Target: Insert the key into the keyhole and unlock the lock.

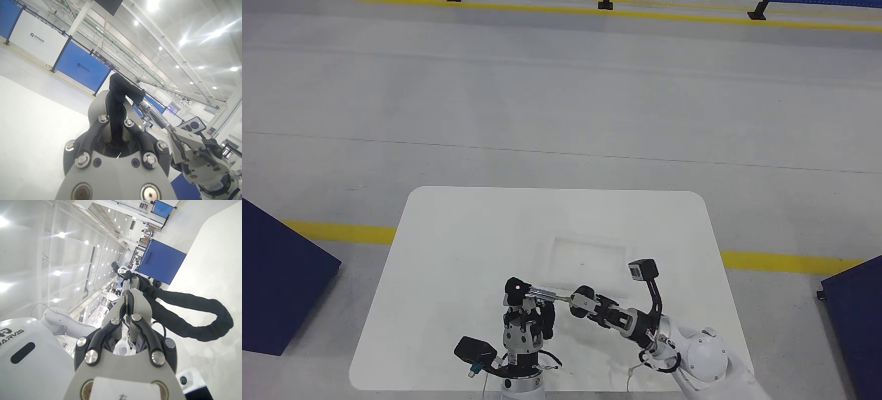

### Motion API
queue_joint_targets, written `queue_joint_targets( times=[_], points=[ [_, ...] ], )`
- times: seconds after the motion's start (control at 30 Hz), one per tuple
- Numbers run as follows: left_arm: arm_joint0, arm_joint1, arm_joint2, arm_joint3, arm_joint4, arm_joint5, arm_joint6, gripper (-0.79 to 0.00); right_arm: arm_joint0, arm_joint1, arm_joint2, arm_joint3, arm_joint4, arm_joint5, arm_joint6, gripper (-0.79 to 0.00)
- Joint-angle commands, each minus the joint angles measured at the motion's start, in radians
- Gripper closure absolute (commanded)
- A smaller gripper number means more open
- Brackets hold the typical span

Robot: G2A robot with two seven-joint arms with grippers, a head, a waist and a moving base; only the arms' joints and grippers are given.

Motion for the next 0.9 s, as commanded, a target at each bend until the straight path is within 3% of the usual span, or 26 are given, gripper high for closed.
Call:
queue_joint_targets(
  times=[0.0,0.87],
  points=[
    [0.006,0.000,-0.011,-0.012,0.007,0.001,-0.024,0.000,-0.005,0.000,0.000,-0.006,-0.009,0.006,-0.013,0.000],
    [0.046,-0.035,-0.070,-0.014,0.097,0.003,-0.056,0.000,-0.029,-0.007,-0.027,-0.051,-0.040,0.052,-0.084,0.000]
  ],
)
